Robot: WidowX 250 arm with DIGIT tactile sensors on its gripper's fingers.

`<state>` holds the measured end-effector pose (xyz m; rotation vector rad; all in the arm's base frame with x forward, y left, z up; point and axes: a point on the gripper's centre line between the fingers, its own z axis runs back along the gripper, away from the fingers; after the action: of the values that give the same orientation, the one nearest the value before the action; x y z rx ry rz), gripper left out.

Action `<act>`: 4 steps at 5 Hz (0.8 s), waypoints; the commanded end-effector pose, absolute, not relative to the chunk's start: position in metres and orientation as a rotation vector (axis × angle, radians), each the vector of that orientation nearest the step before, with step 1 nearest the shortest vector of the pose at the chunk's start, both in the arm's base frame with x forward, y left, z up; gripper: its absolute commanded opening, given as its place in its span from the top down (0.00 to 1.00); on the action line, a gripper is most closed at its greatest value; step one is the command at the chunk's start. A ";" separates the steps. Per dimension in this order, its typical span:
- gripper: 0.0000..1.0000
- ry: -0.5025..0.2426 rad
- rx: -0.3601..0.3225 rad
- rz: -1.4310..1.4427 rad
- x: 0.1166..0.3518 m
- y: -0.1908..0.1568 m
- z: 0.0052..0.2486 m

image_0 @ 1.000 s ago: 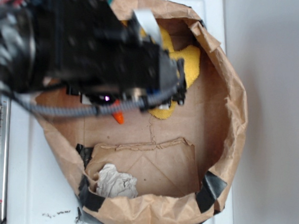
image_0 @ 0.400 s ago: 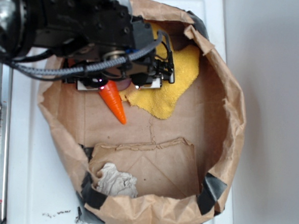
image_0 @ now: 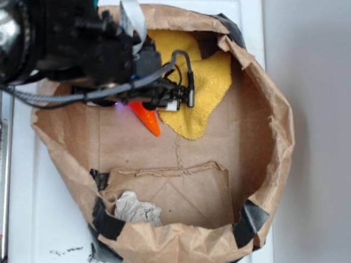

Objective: Grab the carrot.

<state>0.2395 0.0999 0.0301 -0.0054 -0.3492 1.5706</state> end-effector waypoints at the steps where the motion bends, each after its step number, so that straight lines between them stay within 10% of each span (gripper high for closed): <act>1: 0.19 -0.370 0.017 1.565 0.232 0.114 0.032; 2: 1.00 -0.356 0.000 1.561 0.233 0.119 0.031; 4: 1.00 -0.403 -0.026 1.453 0.229 0.104 0.034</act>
<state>0.2360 0.0907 0.0298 -0.0159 -0.3818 1.4561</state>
